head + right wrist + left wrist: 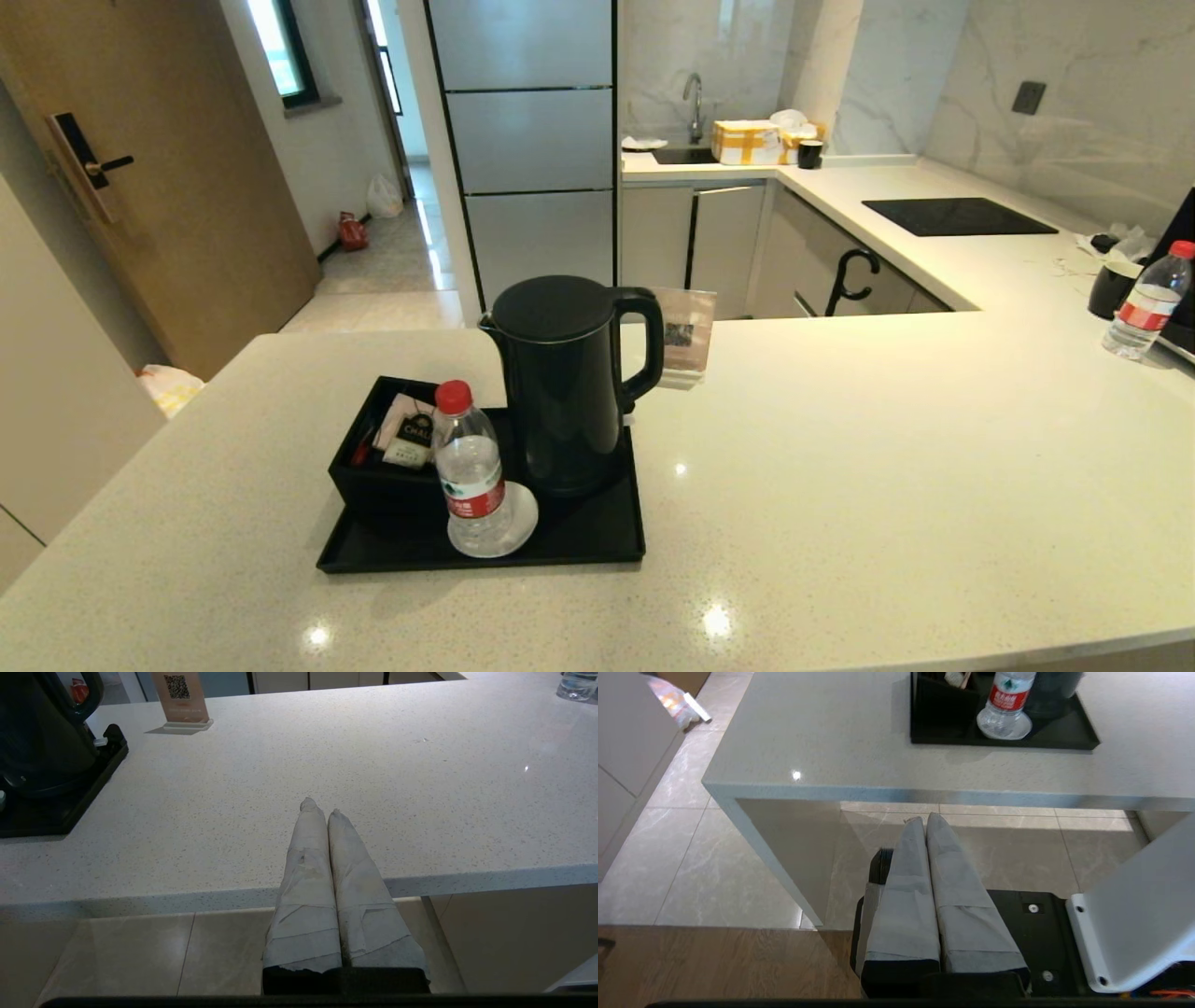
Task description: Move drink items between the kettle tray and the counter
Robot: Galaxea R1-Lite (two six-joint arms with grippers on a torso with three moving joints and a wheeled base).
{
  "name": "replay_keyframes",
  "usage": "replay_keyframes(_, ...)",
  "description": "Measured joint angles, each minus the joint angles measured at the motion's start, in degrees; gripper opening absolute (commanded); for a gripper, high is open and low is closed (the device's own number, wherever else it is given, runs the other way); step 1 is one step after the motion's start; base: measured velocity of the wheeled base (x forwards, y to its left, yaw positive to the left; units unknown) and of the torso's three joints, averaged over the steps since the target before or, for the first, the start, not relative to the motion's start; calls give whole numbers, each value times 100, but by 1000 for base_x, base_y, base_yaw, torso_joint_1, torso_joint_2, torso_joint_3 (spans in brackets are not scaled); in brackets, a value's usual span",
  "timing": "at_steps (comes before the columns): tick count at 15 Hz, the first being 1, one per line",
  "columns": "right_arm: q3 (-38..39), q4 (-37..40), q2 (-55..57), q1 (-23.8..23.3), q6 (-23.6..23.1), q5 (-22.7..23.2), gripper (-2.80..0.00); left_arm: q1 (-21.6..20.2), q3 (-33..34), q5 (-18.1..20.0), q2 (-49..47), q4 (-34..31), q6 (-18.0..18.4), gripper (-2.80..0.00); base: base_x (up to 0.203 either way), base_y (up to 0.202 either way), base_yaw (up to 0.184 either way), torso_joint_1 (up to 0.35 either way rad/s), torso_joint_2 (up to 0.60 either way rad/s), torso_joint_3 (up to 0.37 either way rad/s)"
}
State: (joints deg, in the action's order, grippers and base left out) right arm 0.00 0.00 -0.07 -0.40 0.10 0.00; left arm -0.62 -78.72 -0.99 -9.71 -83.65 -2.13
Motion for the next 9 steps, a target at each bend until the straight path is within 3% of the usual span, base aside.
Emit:
replay_keyframes(3, 0, 2, 0, 7, -1, 0, -280, 24, 1219, -188, 589, 319, -40, -280, 0, 0, 0, 0, 0, 0)
replay_keyframes(6, 0, 0, 0, 7, 0, 5, -280, 27, 1702, -304, 879, 678, -153, -280, 0, 0, 0, 0, 0, 0)
replay_keyframes(8, 0, 0, 0, 7, -2, 5, -280, 29, 2547, -434, 941, 1732, -278, -280, 0, 0, 0, 0, 0, 0)
replay_keyframes(9, 0, 0, 0, 5, -2, 7, -280, 29, 3279, -490, 949, 2401, -229, -280, 0, 0, 0, 0, 0, 0)
